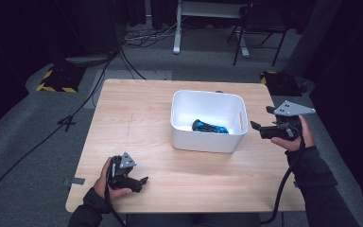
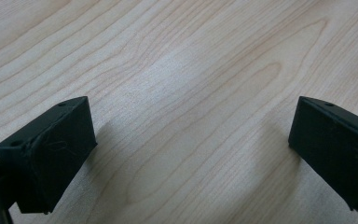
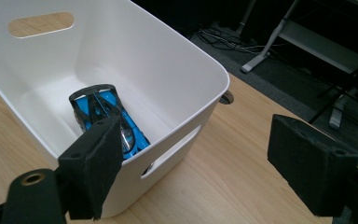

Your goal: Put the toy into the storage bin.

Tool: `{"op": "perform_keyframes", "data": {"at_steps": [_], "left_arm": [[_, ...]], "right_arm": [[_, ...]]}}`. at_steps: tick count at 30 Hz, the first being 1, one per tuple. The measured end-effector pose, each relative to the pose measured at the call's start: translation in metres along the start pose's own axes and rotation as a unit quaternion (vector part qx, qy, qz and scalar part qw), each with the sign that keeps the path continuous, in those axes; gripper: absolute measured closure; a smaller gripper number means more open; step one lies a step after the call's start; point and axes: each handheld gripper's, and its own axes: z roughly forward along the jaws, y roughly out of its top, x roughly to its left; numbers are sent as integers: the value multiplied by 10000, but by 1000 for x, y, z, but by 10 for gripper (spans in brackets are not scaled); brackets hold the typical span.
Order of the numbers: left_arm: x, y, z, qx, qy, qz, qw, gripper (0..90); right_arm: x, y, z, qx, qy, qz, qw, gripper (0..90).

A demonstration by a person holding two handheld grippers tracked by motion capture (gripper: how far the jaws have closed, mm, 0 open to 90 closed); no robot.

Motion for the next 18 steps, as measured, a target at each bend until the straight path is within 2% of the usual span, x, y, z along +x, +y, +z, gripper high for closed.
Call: {"op": "perform_keyframes", "data": {"at_steps": [10, 15, 16, 18], "left_arm": [[0, 0, 0, 1, 4, 6, 10000, 6], [0, 0, 0, 2, 3, 6, 10000, 6], [0, 0, 0, 1, 4, 6, 10000, 6], [0, 0, 0, 2, 3, 5, 10000, 6]], "right_arm": [[3, -11, -8, 9, -64, -30, 10000, 187], [5, -16, -9, 33, -49, -126, 9999, 187], [7, -17, -9, 16, -48, -50, 10000, 186], [7, -19, -9, 25, -41, -75, 10000, 185]]}}
